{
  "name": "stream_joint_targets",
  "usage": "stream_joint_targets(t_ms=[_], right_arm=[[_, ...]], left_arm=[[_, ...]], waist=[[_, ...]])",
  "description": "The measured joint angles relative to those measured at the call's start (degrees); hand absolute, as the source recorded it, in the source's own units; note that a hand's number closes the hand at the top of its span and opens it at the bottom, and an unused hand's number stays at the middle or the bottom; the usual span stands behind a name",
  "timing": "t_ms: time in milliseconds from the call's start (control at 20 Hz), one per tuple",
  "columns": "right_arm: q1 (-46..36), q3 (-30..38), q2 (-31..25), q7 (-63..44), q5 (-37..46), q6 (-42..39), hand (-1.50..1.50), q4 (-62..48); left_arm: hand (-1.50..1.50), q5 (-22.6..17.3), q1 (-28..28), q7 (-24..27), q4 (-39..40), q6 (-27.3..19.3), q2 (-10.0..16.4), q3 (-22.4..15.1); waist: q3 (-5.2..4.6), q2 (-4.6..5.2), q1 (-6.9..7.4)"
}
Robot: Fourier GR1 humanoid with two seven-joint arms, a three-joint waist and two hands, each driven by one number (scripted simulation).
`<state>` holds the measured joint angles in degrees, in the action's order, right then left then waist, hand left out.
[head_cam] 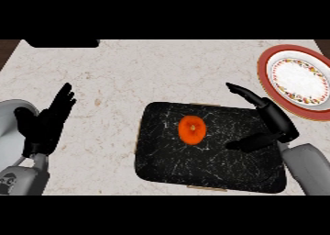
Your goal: Pick the squash from the tray and place it in the plate
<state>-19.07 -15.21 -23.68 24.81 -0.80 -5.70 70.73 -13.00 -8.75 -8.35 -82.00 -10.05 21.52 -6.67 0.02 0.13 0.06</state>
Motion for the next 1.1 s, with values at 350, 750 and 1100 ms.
stream_joint_targets(t_ms=[350,750,1100], right_arm=[[-0.16,-1.24,-1.40,-8.70,5.77,-2.79,-1.50,6.60],[-4.29,-4.85,-0.76,-21.54,11.47,-8.49,-1.50,9.76],[-6.53,-7.81,0.48,-28.53,19.62,-10.90,-1.50,10.10]], left_arm=[[0.00,1.57,0.83,0.84,0.68,1.60,-1.18,1.40],[0.00,2.39,0.15,0.15,1.14,3.06,-1.91,2.53],[0.00,3.38,-0.18,0.45,1.89,3.67,-2.92,3.63]], waist=[[-0.03,-0.17,-0.09],[-0.05,-0.16,0.07],[-0.04,-0.15,0.11]])
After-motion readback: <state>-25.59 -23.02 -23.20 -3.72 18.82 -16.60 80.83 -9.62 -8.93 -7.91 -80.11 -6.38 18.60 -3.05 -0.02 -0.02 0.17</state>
